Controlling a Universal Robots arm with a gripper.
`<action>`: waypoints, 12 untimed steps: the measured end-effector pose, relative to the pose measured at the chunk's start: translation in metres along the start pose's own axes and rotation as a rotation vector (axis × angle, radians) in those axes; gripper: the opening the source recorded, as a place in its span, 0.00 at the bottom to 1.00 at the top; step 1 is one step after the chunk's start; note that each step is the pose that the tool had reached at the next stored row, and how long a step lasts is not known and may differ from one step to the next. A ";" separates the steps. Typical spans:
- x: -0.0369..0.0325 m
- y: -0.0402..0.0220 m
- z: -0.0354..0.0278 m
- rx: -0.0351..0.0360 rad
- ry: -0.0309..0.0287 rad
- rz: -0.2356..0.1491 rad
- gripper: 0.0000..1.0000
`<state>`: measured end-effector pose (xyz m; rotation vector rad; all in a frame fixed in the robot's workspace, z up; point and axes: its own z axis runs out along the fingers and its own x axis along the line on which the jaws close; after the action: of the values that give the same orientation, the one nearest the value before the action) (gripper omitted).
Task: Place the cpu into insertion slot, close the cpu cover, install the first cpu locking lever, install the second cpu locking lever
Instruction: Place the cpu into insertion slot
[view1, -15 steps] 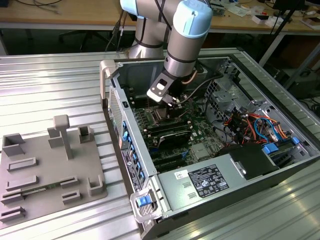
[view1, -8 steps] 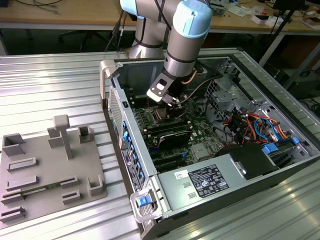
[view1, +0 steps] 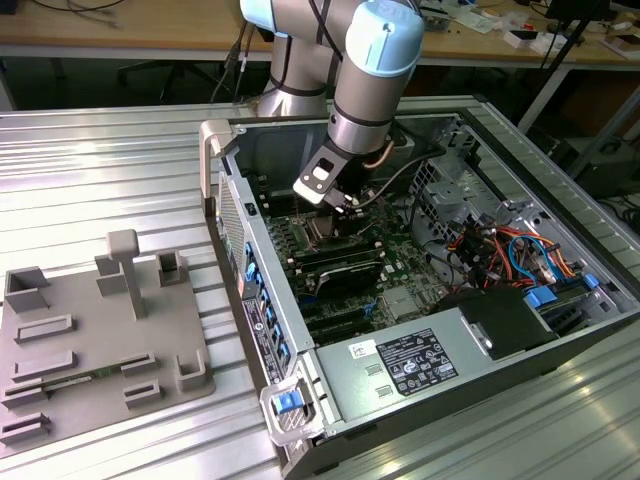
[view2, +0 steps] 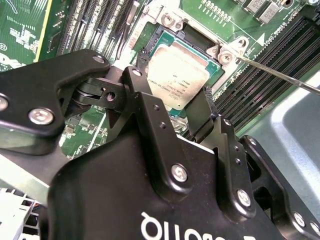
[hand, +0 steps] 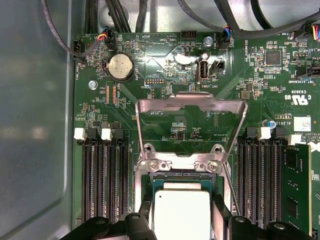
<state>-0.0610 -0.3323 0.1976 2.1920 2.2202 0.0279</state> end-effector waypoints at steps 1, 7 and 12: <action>0.0000 0.0003 0.0001 0.0001 -0.0001 0.000 0.55; -0.0001 0.0011 0.0020 0.0002 -0.0004 0.001 0.55; -0.0001 0.0011 0.0037 0.0003 -0.0004 0.001 0.55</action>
<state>-0.0597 -0.3324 0.1939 2.1936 2.2186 0.0271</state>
